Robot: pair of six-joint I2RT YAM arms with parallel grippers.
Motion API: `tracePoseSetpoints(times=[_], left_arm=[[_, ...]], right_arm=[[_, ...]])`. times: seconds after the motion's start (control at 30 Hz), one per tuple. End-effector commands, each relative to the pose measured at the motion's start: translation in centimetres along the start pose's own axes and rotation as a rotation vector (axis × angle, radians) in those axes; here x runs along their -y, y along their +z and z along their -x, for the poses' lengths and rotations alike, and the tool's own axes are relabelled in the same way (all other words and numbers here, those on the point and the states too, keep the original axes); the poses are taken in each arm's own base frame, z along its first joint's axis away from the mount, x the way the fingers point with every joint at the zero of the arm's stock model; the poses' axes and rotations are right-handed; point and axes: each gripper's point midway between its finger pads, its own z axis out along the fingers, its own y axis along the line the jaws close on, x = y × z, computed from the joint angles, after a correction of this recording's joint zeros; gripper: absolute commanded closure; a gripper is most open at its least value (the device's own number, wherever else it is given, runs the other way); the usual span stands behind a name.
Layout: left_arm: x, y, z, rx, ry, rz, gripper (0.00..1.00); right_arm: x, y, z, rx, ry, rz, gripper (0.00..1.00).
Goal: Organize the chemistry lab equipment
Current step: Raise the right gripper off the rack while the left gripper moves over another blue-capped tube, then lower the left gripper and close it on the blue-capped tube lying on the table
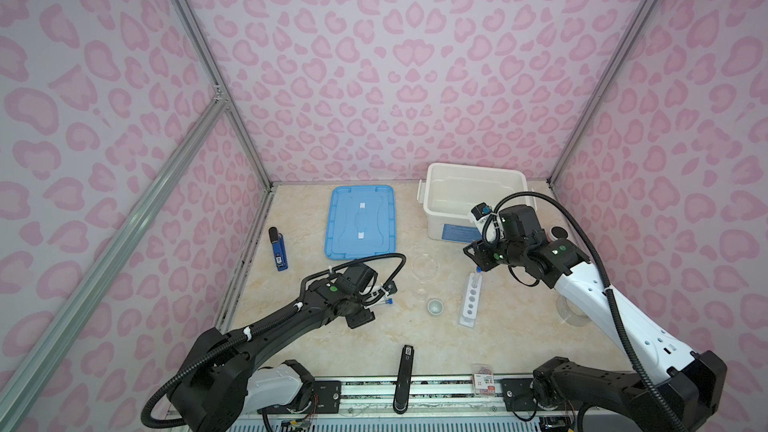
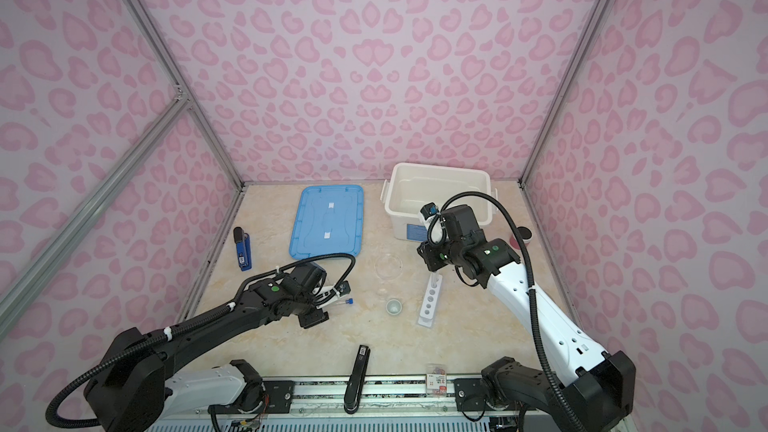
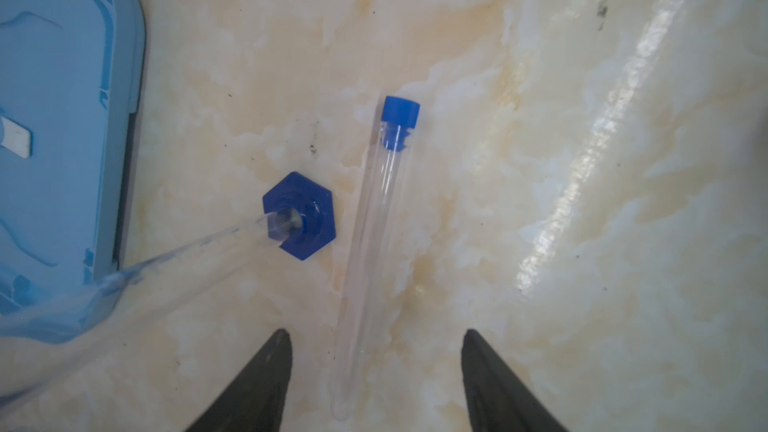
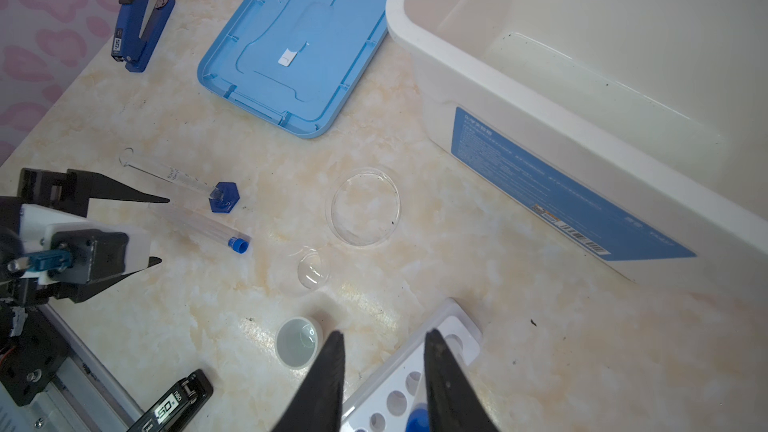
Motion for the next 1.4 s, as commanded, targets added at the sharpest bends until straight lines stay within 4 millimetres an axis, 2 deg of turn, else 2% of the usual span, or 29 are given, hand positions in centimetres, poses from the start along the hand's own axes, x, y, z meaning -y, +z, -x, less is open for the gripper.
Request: tracePoseSetpoints(times=[0.0,0.3,1.2,1.23,1.37], left_arm=[[-0.4,0.4,-0.2,-0.025,0.013,0.004,0.35],[-1.1,1.6,-0.1,-0.061,0.023,0.004,0.46],[-0.2,3.1,0.0,-0.101,0.052,-0.071,0.63],[-0.1,3.2,0.0,-0.103,0.053,-0.074,0.67],[0.3,3.3,0.1,-0.091,0.046,-0.09,0.69]], right_arm=[[-0.1,0.3,0.5,0.02,-0.003,0.027,0.66],[0.4,0.7,0.4,0.022,0.013,0.041,0.66],[0.9,0.7,0.1,0.026,0.034,0.035,0.66],[1.0,0.7,0.1,0.026,0.035,0.033,0.66],[1.0,0.6,0.1,0.027,0.036,0.034,0.66]])
